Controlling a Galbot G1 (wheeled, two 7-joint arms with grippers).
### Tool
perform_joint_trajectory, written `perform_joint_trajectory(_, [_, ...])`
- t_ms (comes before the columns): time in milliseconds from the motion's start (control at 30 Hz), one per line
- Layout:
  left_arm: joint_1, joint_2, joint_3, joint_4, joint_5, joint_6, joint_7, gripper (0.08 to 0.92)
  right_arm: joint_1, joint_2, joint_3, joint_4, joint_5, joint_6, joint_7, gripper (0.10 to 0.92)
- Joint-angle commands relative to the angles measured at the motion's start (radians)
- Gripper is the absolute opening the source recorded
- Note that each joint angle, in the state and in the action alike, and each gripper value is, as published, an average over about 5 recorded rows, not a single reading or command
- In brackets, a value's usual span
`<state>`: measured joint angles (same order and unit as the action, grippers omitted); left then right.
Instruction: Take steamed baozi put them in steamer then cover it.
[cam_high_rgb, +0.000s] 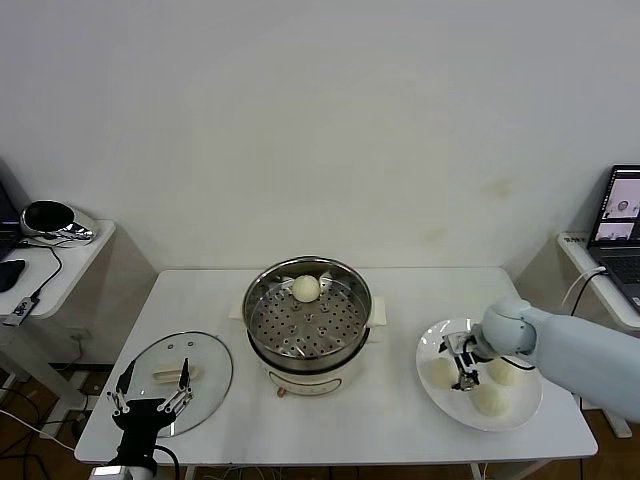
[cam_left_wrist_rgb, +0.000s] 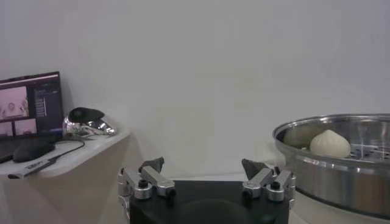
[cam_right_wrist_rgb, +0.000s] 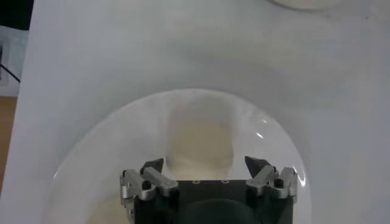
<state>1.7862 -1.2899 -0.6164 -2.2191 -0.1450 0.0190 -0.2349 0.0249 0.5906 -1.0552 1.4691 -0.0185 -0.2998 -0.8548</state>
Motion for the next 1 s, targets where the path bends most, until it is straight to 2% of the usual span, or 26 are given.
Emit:
perform_joint_trajectory(33, [-0.001, -0.001, 0.003, 0.001, 0.000, -0.001, -0.001, 0.823, -0.027, 0.021, 0.029, -0.024, -0.005, -0.001, -0.009, 0.734])
perform_joint_trajectory(167, [-0.002, -0.001, 0.006, -0.001, 0.000, -0.001, -0.001, 0.823, 0.008, 0.013, 0.025, -0.023, 0.009, 0.003, -0.029, 0.627])
perform_joint_trajectory(267, [-0.002, -0.001, 0.007, -0.003, 0.000, -0.001, -0.001, 0.823, 0.073, -0.003, 0.012, -0.011, 0.041, 0.007, -0.053, 0.588])
perform_joint_trajectory(600, [-0.017, 0.009, 0.013, -0.003, -0.004, 0.001, -0.001, 0.823, 0.556, -0.030, -0.205, 0.075, 0.241, -0.010, -0.126, 0.600])
perform_joint_trajectory(800, [-0.031, 0.013, 0.020, -0.001, -0.012, 0.000, -0.002, 0.823, 0.851, 0.092, -0.363, 0.118, 0.393, -0.049, -0.118, 0.604])
perform_joint_trajectory(1000, [-0.047, 0.018, 0.019, -0.001, -0.022, -0.001, -0.005, 0.823, 0.963, 0.280, -0.418, 0.124, 0.557, -0.111, -0.086, 0.611])
